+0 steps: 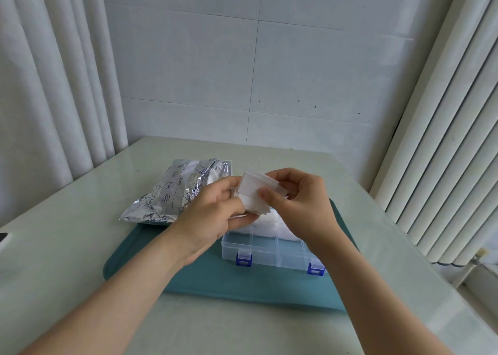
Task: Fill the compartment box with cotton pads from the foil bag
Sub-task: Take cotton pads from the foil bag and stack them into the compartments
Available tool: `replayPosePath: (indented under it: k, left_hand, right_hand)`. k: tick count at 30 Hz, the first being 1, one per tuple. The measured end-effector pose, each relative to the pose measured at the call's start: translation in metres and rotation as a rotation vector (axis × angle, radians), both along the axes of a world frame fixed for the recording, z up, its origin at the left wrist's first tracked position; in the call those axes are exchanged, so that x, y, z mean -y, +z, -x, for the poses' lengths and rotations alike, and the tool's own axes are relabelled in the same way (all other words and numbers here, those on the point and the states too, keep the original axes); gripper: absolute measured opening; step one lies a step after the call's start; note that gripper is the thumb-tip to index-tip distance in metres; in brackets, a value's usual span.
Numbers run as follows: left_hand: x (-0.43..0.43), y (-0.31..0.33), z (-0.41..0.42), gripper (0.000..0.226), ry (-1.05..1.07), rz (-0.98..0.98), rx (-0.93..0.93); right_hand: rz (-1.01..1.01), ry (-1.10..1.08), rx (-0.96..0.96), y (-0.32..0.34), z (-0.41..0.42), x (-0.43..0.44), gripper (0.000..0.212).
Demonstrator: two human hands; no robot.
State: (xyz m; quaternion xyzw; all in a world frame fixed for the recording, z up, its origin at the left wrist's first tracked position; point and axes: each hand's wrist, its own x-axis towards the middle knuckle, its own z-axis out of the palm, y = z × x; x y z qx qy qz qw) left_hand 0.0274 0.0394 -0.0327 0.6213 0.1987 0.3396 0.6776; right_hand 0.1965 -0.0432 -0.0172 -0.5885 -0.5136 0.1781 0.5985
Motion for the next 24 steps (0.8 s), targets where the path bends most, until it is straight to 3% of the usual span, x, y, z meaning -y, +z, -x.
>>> replayPosePath:
  k: [7, 13, 19, 24]
  left_hand:
    - [-0.0031, -0.0050, -0.0021, 0.042, 0.082, -0.071, -0.055]
    - [-0.0047, -0.0049, -0.0024, 0.041, 0.182, -0.062, -0.048]
    - [-0.0047, -0.0054, -0.0018, 0.040, 0.164, -0.077, -0.031]
    - [-0.0019, -0.0022, 0.0002, 0.044, 0.096, -0.075, -0.029]
  right_hand:
    - [-0.008, -0.034, 0.077, -0.0017, 0.0011, -0.0034, 0.009]
    - [-0.119, -0.020, -0.133, 0.0048, -0.0025, -0.0003, 0.012]
    - [0.069, 0.029, -0.026, 0.0007, -0.0047, 0.0010, 0.007]
    - [0.093, -0.011, 0.003, -0.0031, -0.0050, -0.0016, 0.005]
